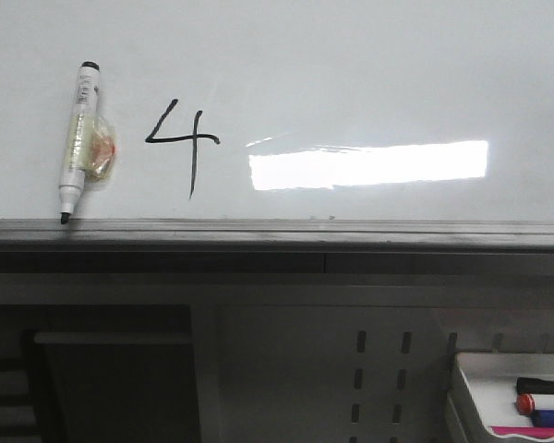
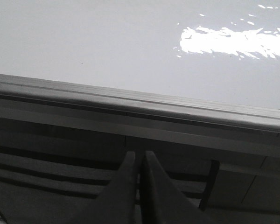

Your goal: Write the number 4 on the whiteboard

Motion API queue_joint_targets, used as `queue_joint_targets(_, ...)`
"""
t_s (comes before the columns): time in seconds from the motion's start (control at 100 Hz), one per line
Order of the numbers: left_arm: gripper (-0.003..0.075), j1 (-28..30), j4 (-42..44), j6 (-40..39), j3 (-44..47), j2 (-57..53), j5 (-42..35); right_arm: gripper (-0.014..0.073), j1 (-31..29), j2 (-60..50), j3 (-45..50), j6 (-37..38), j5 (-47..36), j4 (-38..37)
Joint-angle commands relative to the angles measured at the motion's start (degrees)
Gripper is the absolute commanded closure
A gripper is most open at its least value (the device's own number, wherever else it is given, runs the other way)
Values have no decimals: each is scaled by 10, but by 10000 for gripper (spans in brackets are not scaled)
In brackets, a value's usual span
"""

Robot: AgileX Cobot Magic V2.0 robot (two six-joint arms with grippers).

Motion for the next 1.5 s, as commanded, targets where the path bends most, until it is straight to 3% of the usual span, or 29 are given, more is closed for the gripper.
queue_joint_targets(0.0,741,0,0,-5,20,-14,-26,658,-39,-5,23,28,-62,2)
queue_joint_targets(0.42,741,0,0,-5,20,-14,-26,658,-59,-114,179,56,-50,2)
queue_joint_targets(0.62,741,0,0,-5,20,-14,-26,658,-59,-157,180,56,67,0)
queue_joint_targets(1.49,741,0,0,-5,20,-14,-26,658,-59,-157,180,56,65,0)
